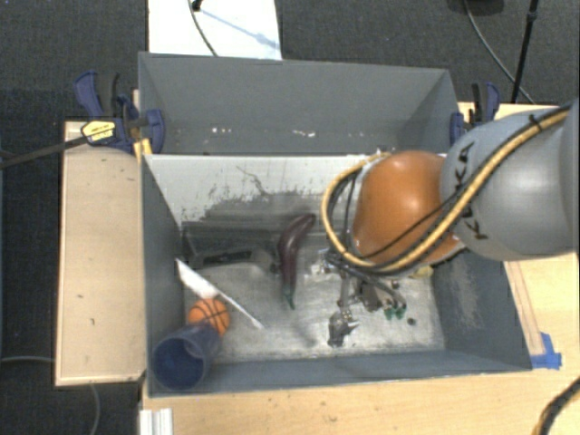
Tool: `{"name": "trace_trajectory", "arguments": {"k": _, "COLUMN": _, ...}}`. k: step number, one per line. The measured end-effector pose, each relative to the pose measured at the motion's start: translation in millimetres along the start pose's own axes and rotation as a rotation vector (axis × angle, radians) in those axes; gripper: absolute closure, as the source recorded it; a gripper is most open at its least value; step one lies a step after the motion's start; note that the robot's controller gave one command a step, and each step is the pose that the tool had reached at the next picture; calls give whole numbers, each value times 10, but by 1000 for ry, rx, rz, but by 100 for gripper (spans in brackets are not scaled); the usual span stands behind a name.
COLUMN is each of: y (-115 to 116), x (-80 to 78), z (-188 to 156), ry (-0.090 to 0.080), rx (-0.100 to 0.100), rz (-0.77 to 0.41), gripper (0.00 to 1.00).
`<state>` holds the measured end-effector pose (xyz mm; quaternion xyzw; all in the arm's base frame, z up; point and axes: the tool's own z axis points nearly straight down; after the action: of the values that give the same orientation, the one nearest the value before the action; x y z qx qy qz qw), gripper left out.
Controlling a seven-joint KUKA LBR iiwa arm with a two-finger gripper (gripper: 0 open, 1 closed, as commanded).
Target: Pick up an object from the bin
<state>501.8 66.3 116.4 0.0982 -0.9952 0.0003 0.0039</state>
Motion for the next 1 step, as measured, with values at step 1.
{"name": "trace_trajectory", "arguments": {"k": 1, "y": 7, "x": -232, "z": -624, "ry": -7, "rx": -1, "rz": -20, "gripper": 0}}
